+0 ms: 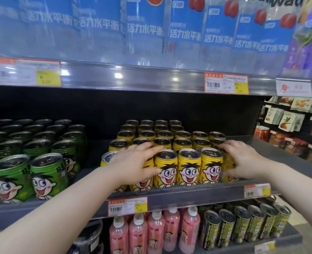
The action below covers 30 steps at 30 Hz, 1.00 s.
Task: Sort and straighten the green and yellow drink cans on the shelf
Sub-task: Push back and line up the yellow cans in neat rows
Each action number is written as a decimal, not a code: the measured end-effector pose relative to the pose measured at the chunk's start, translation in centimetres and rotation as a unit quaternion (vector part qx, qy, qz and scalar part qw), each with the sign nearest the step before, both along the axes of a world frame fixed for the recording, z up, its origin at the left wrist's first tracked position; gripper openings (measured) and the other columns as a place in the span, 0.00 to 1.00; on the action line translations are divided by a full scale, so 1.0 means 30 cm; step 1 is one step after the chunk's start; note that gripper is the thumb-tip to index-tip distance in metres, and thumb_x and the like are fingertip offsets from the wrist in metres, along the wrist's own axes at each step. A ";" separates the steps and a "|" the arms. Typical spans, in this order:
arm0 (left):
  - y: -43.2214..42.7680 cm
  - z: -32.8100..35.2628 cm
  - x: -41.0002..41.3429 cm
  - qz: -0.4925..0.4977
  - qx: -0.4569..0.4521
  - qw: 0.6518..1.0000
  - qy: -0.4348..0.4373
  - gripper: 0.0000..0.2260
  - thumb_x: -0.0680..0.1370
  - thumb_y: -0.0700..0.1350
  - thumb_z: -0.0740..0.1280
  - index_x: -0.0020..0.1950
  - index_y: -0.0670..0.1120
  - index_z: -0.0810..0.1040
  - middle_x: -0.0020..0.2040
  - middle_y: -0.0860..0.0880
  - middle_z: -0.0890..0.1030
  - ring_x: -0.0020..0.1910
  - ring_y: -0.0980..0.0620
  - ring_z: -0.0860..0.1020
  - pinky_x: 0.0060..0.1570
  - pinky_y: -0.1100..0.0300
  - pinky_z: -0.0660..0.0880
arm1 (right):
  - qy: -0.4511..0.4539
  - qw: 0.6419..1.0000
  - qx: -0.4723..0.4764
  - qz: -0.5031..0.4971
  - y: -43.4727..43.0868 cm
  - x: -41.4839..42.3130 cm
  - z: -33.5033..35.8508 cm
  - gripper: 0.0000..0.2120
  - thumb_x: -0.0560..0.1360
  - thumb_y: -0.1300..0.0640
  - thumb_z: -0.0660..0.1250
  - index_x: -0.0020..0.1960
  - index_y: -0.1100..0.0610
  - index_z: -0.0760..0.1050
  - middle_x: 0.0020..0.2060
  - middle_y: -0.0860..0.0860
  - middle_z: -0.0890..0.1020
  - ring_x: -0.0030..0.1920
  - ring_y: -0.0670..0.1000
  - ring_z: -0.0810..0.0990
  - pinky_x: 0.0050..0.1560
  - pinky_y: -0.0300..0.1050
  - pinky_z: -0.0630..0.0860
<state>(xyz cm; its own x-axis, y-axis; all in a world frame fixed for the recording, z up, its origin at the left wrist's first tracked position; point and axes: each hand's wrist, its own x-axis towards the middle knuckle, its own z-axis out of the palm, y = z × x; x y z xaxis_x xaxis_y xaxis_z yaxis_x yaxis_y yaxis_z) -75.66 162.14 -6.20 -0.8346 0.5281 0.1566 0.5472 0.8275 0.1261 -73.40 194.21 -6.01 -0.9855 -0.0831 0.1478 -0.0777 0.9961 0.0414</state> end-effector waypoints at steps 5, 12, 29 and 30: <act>-0.104 -0.003 0.032 0.077 0.114 0.984 0.116 0.38 0.66 0.70 0.63 0.72 0.56 0.62 0.72 0.52 0.64 0.72 0.50 0.61 0.71 0.46 0.57 | 0.021 0.995 -0.012 0.097 -0.152 0.029 0.006 0.42 0.70 0.38 0.66 0.76 0.48 0.48 0.76 0.51 0.52 0.76 0.53 0.47 0.75 0.55 0.47; -0.229 -0.149 0.067 0.164 0.339 0.925 -0.059 0.53 0.62 0.51 0.79 0.77 0.50 0.47 0.72 0.47 0.62 0.68 0.50 0.66 0.66 0.56 0.65 | 0.012 0.982 0.007 0.190 -0.430 -0.019 0.002 0.41 0.72 0.37 0.64 0.76 0.47 0.48 0.76 0.49 0.52 0.76 0.51 0.51 0.75 0.53 0.49; -0.209 -0.170 -0.008 0.132 0.450 0.876 -0.112 0.55 0.62 0.51 0.79 0.76 0.57 0.42 0.68 0.53 0.69 0.64 0.53 0.71 0.65 0.56 0.68 | -0.045 0.985 -0.083 0.147 -0.590 -0.242 0.118 0.26 0.76 0.47 0.64 0.71 0.48 0.64 0.72 0.51 0.64 0.71 0.53 0.64 0.68 0.47 0.63; -0.210 -0.175 -0.010 0.123 0.456 0.874 -0.114 0.56 0.62 0.49 0.79 0.75 0.58 0.41 0.64 0.55 0.71 0.61 0.54 0.73 0.63 0.58 0.70 | -0.057 0.985 -0.077 0.143 -0.605 -0.265 0.113 0.27 0.75 0.46 0.65 0.72 0.48 0.63 0.72 0.51 0.64 0.71 0.53 0.64 0.69 0.48 0.64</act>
